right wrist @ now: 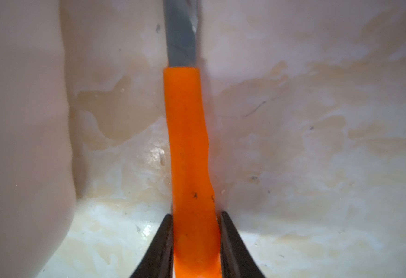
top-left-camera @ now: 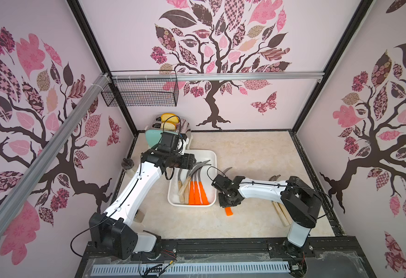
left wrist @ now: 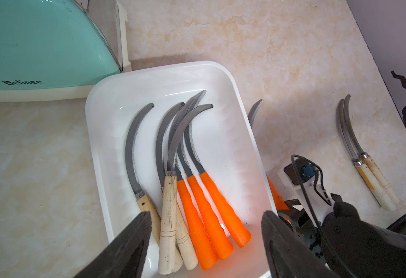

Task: Put small sickles into storage boxes
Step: Pick up the sickle at the center of the board.

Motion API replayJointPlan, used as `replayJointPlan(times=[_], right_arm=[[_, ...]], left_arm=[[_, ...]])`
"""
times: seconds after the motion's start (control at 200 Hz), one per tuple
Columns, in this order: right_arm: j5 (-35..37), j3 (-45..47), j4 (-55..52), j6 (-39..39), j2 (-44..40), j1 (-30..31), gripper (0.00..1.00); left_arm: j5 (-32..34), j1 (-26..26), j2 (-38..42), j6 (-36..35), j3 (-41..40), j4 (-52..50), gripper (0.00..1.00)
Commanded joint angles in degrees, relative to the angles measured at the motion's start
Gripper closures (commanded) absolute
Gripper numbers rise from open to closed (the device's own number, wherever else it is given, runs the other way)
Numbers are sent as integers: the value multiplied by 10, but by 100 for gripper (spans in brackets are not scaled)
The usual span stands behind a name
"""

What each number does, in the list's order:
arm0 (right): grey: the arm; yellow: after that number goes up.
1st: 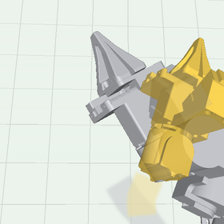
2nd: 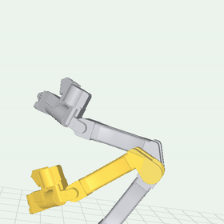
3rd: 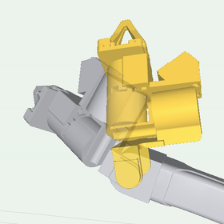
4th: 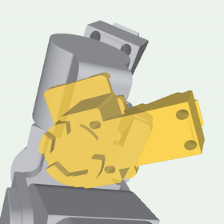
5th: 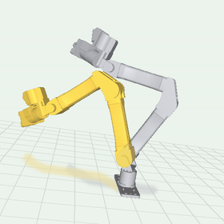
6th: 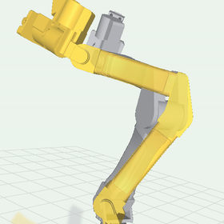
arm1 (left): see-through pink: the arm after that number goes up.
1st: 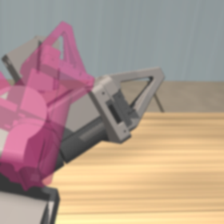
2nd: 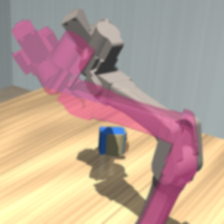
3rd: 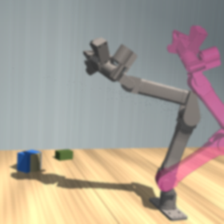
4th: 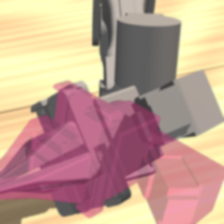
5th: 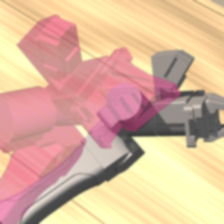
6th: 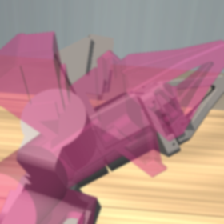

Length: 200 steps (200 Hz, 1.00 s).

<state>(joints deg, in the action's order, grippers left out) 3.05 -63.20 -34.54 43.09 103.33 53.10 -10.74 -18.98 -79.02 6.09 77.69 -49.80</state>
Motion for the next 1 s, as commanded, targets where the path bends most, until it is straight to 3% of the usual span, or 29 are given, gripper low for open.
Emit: replayJointPlan(times=[0.0, 0.205, 0.995], right_arm=[[9, 1, -31, -8, -3, -4, 89], [6, 5, -23, -11, -11, -13, 100], [13, 8, -41, -32, -83, -48, 100]], left_arm=[[-1, 3, -3, 3, 15, 4, 24], [1, 3, -4, 3, 16, 3, 24], [10, 3, 11, -5, 14, 7, 24]])
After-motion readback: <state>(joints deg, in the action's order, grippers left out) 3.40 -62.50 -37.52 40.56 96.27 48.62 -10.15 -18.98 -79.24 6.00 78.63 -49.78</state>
